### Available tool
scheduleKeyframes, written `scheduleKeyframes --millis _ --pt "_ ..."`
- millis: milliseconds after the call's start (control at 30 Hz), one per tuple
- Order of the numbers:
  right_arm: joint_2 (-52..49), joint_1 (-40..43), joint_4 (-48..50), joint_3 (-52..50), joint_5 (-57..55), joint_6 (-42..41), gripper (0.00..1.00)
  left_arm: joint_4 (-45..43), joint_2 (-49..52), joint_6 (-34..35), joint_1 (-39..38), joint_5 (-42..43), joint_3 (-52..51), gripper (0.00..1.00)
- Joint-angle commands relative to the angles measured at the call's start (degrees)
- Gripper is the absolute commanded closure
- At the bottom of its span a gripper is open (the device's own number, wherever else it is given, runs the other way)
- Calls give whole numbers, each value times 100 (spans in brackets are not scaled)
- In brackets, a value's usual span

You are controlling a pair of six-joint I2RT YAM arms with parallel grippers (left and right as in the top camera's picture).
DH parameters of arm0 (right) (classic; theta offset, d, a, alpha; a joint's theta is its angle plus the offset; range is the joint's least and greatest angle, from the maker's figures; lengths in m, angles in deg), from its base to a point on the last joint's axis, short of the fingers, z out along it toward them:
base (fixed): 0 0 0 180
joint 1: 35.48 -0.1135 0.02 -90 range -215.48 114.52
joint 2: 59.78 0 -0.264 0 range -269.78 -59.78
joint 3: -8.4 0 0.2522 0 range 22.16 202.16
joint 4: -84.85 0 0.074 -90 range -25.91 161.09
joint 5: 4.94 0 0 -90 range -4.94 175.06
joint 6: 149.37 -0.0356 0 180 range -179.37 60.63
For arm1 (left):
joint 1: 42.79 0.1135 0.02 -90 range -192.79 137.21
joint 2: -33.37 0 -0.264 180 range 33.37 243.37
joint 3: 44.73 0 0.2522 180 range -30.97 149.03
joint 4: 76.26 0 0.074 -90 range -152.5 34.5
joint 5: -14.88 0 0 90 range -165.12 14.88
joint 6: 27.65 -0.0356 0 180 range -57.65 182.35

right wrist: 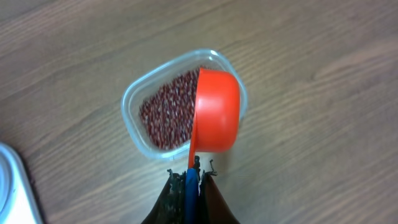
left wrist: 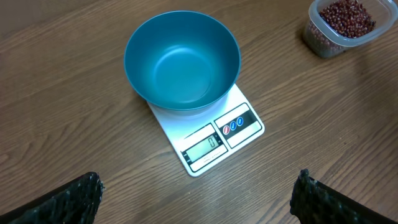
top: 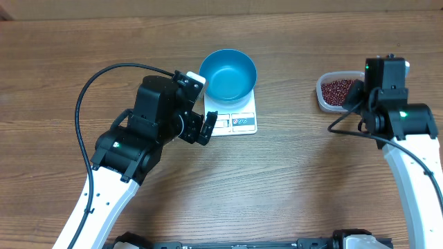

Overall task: Scoop item into bowl and weigh 150g on scale
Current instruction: 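Lower the red cup into the red beans with the right gripper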

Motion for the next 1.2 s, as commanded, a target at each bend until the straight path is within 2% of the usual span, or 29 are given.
scheduleKeyframes --millis 0,633,800,1167 --pt "-122 -4 280 144 -192 190 96 -2 -85 -109 24 98 -2 0" --pt "-925 562 745 144 -162 621 96 -4 -85 -109 24 98 -2 0" --pt "-1128 570 815 144 385 918 96 -2 -85 -109 24 98 -2 0" --pt "-1353 570 789 144 581 1222 96 -2 -85 -109 24 98 -2 0"
